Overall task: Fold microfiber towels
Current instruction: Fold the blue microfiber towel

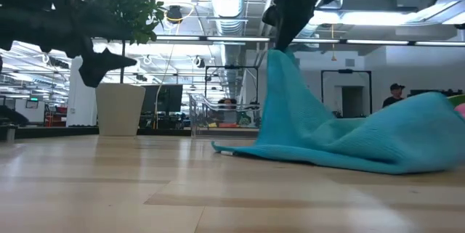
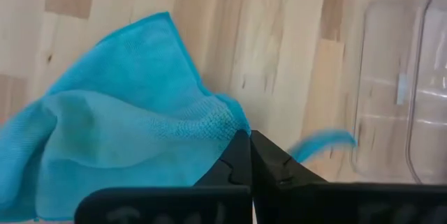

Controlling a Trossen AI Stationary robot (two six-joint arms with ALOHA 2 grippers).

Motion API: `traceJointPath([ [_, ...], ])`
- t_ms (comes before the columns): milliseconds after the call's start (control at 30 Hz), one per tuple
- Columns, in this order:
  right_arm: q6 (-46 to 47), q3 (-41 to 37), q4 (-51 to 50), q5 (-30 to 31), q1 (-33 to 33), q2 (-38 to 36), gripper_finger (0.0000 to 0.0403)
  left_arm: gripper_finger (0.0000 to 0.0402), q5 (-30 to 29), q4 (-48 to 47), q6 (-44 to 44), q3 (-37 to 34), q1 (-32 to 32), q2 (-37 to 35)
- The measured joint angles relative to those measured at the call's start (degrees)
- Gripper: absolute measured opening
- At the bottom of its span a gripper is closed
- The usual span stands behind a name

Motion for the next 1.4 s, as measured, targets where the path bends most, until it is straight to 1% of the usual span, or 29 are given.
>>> traceJointPath([
  [200, -0.09, 0.0, 0.6, -0.09, 0.09, 0.0, 0.0013, 0.0254, -4.17, 13.01, 1.5, 0.0, -5.67, 13.84],
  [300, -0.11, 0.0, 0.64, -0.06, 0.04, 0.0, 0.0014, 0.0254, -6.56, 19.63, 1.48, 0.02, -7.98, 22.43],
  [367, -0.1, 0.0, 0.85, -0.06, 0.04, 0.0, 0.0013, 0.0254, -7.42, 22.03, 1.25, 1.0, -9.25, 28.3],
  [433, -0.11, 0.0, 0.97, -0.07, 0.04, 0.0, 0.0012, 0.0254, -7.74, 22.28, 1.32, 3.68, -10.51, 34.22],
  [633, -0.06, 0.0, 1.28, -0.09, 0.04, 0.0, 0.0018, 0.0253, -9.47, 21.27, 5.65, 15.71, -13.3, 51.82],
  [900, 0.01, 0.0, 1.46, -0.09, 0.04, 0.0, 0.0019, 0.0253, -8.1, 13.59, 8.6, 30.84, -13.86, 69.93],
  [1000, 0.0, 0.0, 1.46, -0.1, 0.04, 0.0, 0.0022, 0.0253, -9.79, 11.74, 10.48, 35.31, -14.32, 75.09],
  [1100, 0.01, 0.0, 1.43, -0.15, 0.04, 0.0, 0.0019, 0.0253, -11.18, 9.99, 10.5, 38.53, -14.59, 78.52],
  [1233, 0.0, 0.0, 1.39, -0.22, 0.09, 0.0, 0.0018, 0.0253, -13.68, 7.55, 10.46, 40.67, -15.39, 81.72],
  [1300, 0.0, 0.0, 1.29, -0.24, 0.11, 0.0, 0.0022, 0.0253, -16.3, 6.38, 10.13, 41.27, -16.0, 82.86],
  [1400, -0.02, 0.0, 1.31, -0.24, 0.09, 0.0, 0.0024, 0.0253, -17.86, 6.29, 8.84, 41.38, -16.96, 84.17],
])
